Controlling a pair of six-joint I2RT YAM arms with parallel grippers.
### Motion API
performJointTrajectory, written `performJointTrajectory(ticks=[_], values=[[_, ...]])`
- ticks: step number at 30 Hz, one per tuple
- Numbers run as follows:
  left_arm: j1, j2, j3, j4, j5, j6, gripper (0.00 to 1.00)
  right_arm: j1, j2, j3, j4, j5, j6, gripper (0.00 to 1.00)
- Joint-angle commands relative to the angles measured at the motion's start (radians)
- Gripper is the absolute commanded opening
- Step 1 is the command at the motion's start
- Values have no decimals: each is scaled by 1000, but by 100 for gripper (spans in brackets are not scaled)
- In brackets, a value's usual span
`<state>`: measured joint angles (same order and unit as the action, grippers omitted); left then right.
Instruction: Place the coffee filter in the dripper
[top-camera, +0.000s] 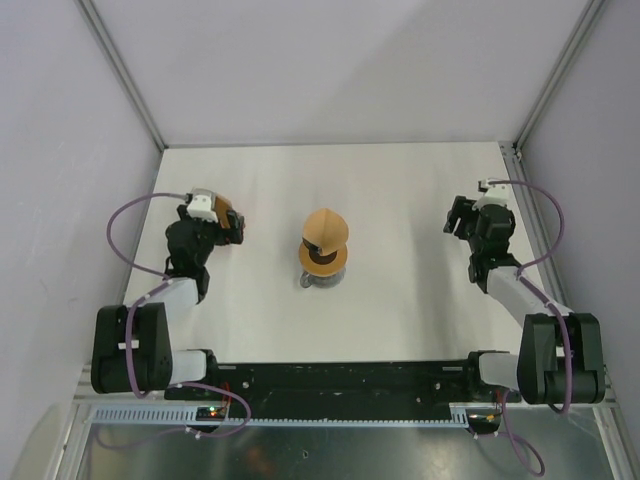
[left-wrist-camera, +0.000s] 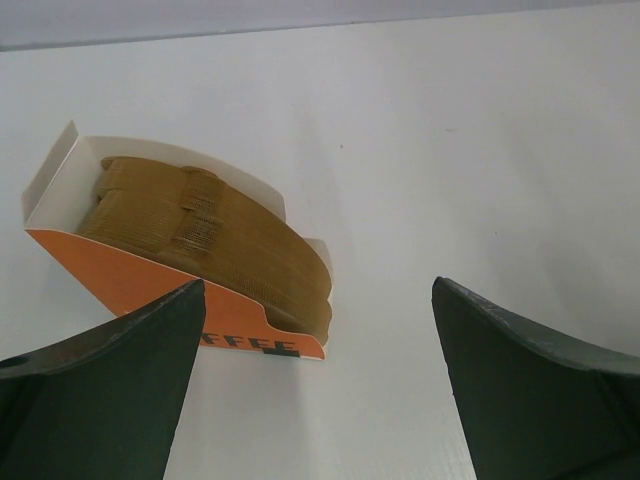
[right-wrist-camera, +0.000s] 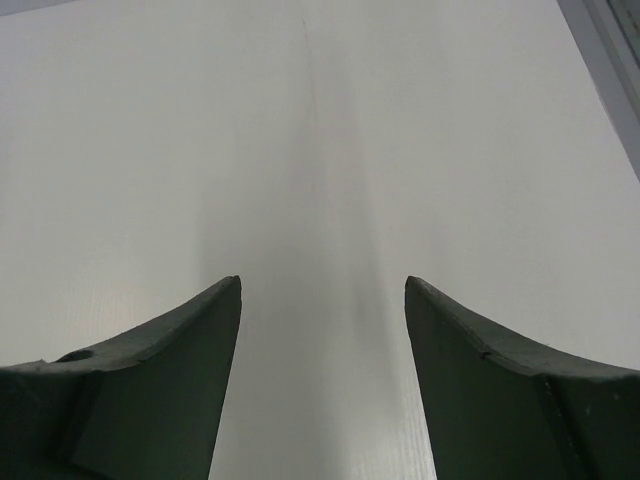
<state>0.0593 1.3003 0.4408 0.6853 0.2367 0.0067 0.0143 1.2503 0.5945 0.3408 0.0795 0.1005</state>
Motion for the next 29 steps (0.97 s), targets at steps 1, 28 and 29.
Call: performJointTrajectory(ticks=[1,28,29], values=[[3,-14,-21,136,-31,-22,100,-6,10,-30,150,34,-17,72],[-111,-76,-81,172,-132,27,100,-43,-33,-162,309,4,-25,71],[-111,-76,-82,173,-132,23,100,-44,-36,-166,314,3,-25,71]])
